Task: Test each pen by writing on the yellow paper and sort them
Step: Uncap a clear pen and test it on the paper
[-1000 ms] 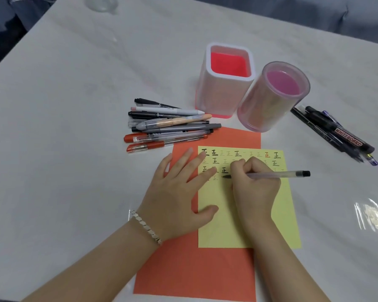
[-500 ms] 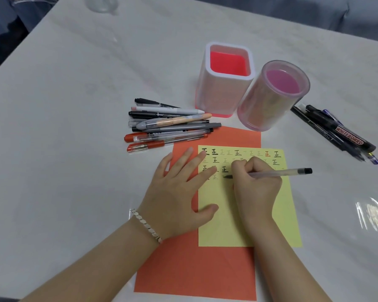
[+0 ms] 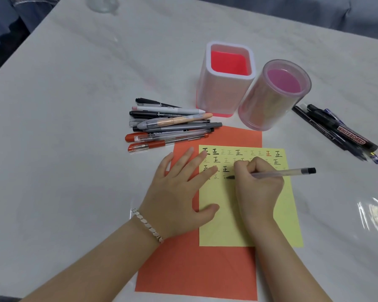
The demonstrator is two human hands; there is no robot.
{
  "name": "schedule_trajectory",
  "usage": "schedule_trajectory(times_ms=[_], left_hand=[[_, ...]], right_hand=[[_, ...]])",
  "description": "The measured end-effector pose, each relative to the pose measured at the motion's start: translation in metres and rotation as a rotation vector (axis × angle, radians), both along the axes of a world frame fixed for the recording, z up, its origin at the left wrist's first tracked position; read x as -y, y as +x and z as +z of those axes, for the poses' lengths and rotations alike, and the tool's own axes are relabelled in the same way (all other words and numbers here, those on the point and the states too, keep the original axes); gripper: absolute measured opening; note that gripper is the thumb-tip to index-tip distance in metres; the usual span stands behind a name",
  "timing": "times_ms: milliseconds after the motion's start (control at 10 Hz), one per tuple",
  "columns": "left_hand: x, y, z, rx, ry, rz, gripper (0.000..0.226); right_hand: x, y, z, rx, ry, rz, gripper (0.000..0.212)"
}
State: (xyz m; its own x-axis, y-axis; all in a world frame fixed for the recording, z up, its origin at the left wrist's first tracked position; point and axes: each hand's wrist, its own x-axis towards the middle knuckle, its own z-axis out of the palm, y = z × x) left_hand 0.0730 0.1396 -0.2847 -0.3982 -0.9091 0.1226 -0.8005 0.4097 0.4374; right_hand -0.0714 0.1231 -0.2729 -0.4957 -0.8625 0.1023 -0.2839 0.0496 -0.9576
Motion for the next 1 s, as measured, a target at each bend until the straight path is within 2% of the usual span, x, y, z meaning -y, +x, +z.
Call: schedule_trajectory(times_ms=[200,400,600,800,900,1000], left_hand=[[0.0,0.0,0.001,0.01,0.001,-0.003,0.065],[0.0,0.0,0.001,-0.002,0.0,0.003,0.065],[0.0,0.0,0.0,0.003,-0.002,0.002,0.065],[0.0,0.0,0.001,0.012,-0.004,-0.005,0.065],[0.0,0.0,0.0,0.01,-0.007,-0.005,0.064],[0.0,0.001,0.0,0.014,-0.001,-0.004,0.064]], right_hand=[[0.001,0.0,-0.001,-0.015,0.023,0.018,0.044],[0.001,0.001,0.003,0.011,0.037,0.024,0.031],[0.0,0.001,0.003,-0.023,0.047,0.054,0.033],[-0.002,-0.001,0.002,-0.012,0.045,-0.036,0.04],[-0.001,-0.003,0.006,0.045,0.061,-0.084,0.045],[-0.004,-0.01,0.013,0.106,0.073,-0.08,0.04]])
